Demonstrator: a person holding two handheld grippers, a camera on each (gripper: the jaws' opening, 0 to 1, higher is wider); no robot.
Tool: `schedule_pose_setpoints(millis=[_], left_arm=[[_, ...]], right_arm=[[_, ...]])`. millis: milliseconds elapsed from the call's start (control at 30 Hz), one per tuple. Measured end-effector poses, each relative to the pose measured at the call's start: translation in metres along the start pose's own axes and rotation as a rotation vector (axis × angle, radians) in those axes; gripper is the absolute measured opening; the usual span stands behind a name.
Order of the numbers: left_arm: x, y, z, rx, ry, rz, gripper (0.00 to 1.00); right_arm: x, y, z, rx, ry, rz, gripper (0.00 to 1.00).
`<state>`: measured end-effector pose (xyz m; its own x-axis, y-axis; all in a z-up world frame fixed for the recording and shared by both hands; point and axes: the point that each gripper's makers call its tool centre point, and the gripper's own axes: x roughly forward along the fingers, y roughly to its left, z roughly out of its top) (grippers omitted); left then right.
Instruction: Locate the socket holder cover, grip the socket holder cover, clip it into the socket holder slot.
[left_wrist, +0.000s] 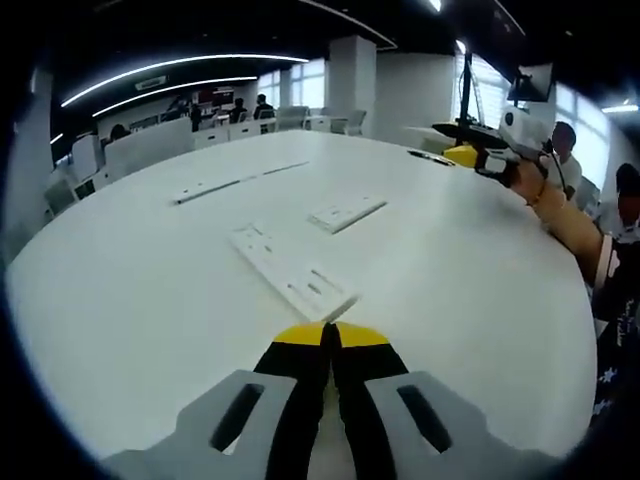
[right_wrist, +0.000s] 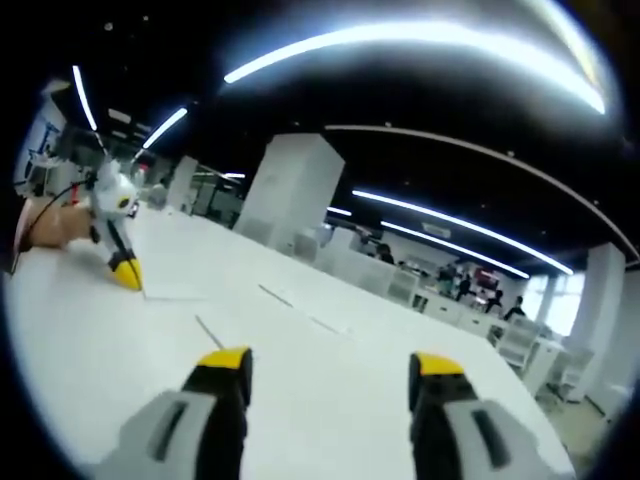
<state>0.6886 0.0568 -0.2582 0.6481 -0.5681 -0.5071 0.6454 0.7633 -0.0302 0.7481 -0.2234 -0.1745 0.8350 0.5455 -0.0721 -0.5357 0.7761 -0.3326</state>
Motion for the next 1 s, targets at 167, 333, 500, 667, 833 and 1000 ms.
schedule_pose_setpoints(millis=[167, 333, 500, 667, 833, 1000], left_arm=[[0.002, 0.002, 0.0, -0.001, -0.011, 0.007, 0.03], [0.002, 0.003, 0.001, 0.001, -0.017, 0.009, 0.03], [0.004, 0.007, 0.004, 0.002, -0.023, 0.013, 0.03], [0.005, 0.008, 0.004, 0.007, -0.031, 0.019, 0.04], [0.007, 0.012, 0.007, 0.011, -0.039, 0.022, 0.04], [0.006, 0.012, 0.006, 0.019, -0.028, 0.032, 0.05]], right_arm=[[0.001, -0.001, 0.0, -0.003, 0.001, 0.001, 0.65], [0.0, 0.0, 0.0, -0.005, 0.002, 0.002, 0.65], [0.001, 0.0, -0.001, -0.009, 0.005, 0.002, 0.65], [0.001, 0.001, -0.002, -0.015, 0.009, 0.004, 0.65], [0.001, 0.001, -0.003, -0.021, 0.013, 0.006, 0.65], [0.001, 0.002, -0.003, -0.022, 0.014, 0.007, 0.64]])
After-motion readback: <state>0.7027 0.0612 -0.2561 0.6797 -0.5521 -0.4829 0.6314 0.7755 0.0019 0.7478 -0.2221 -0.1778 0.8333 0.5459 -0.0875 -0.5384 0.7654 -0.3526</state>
